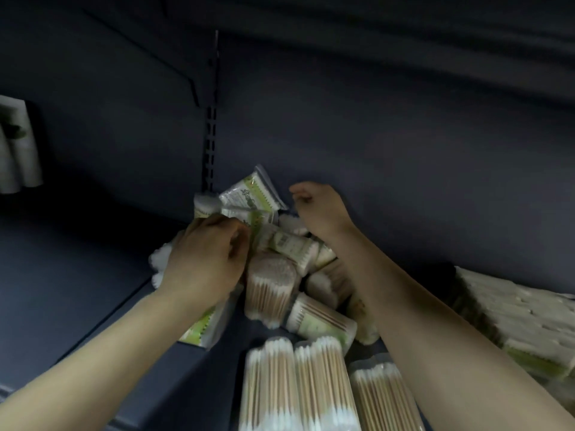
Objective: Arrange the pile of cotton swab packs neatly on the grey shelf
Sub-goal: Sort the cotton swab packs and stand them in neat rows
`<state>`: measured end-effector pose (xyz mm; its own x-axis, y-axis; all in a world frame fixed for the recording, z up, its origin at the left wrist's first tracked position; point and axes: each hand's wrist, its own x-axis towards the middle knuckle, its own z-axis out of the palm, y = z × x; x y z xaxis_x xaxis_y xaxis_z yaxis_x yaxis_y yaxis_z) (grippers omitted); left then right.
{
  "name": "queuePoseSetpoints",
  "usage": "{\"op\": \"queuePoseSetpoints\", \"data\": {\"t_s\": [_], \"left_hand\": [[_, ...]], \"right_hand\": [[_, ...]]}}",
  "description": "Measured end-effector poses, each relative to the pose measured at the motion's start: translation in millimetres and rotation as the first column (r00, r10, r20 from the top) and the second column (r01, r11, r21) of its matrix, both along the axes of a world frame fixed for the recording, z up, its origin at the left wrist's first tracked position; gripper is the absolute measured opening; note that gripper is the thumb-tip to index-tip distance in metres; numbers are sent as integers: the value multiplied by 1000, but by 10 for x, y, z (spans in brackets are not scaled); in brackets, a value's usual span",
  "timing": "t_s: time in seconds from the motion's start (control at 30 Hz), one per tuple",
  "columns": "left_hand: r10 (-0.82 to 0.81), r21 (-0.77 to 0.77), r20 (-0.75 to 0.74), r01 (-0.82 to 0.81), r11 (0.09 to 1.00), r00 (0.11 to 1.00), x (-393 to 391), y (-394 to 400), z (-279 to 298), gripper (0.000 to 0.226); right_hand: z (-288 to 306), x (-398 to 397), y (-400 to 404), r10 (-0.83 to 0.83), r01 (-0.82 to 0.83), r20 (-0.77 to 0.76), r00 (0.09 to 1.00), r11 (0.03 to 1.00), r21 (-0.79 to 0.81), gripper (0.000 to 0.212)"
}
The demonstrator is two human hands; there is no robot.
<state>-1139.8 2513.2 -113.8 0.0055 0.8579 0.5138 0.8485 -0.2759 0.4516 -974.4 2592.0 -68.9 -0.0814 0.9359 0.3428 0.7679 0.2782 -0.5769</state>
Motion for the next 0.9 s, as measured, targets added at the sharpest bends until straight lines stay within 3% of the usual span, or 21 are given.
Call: {"op": "queuePoseSetpoints", "data": {"t_s": [0.33,0.5,0.67,0.9], "left_hand": [[10,-112,-92,-20,993,996,-70,198,-64,24],[16,-127,-74,-26,992,997,-120,179,-51,22],[5,-138,-47,-12,990,999,-128,154,-63,21],[-12,-150,-35,7,989,999,-127,145,-98,23]], "right_hand": [[-25,-201,116,23,-21,83,996,1000,-23,36],[-57,-212,134,24,-22,93,995,1000,-19,27],[-42,-273,129,51,-49,32,998,998,-46,35],[-12,-328,138,56,-59,-47,997,995,-74,20]]}}
